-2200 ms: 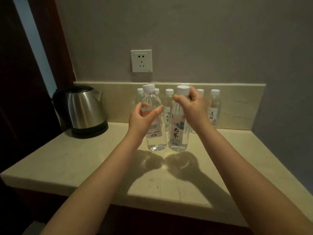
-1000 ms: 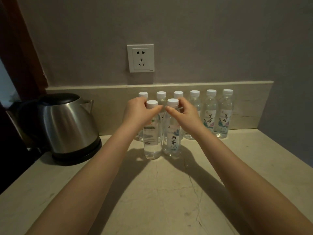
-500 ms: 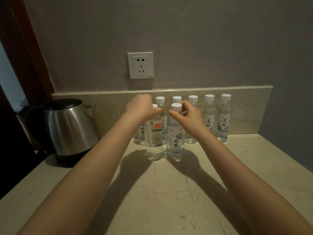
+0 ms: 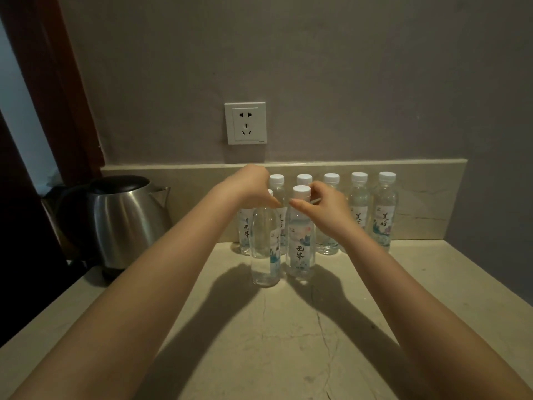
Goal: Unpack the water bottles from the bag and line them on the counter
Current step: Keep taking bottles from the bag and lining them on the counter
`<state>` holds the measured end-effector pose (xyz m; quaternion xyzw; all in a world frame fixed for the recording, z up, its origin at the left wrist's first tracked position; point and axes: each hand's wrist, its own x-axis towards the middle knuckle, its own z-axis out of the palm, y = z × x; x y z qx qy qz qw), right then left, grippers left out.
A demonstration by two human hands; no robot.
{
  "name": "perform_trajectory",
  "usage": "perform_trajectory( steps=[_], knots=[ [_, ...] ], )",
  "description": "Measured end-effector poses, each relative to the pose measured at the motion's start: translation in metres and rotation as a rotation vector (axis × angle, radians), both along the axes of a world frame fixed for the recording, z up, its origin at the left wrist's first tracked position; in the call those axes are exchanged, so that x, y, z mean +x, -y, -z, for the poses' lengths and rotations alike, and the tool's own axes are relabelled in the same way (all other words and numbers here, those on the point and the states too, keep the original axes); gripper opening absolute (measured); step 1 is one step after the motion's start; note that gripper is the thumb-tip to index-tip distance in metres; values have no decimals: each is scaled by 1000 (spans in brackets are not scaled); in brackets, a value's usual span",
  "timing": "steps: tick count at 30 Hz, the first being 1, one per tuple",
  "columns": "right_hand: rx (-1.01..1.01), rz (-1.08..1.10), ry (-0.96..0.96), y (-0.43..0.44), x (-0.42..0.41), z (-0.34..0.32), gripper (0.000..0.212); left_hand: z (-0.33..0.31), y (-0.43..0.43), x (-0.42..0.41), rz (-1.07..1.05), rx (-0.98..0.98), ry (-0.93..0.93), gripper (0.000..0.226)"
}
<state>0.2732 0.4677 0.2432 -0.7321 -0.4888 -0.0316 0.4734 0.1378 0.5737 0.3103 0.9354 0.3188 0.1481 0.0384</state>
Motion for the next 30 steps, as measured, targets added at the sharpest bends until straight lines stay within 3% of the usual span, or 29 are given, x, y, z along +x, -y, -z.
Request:
perform_trajectory(
  steps=[4, 7, 14, 22, 30],
  knots=[
    [8, -6, 26, -10, -10, -6, 40, -21, -12, -19, -25, 15, -80, 41],
    [-4, -33, 40, -20, -22, -12, 41, -33, -26, -35, -54, 20, -102, 26],
    [-34, -76, 21, -43, -44, -8, 38, -24, -68, -46, -99, 75, -183, 22],
    [-29, -66, 30, -55, -47, -7, 31, -10, -102, -31, -17, 43, -67, 30],
    [-5, -67, -26, -56, -47, -5, 36, 13, -111, -33, 11, 15, 168, 40]
  ],
)
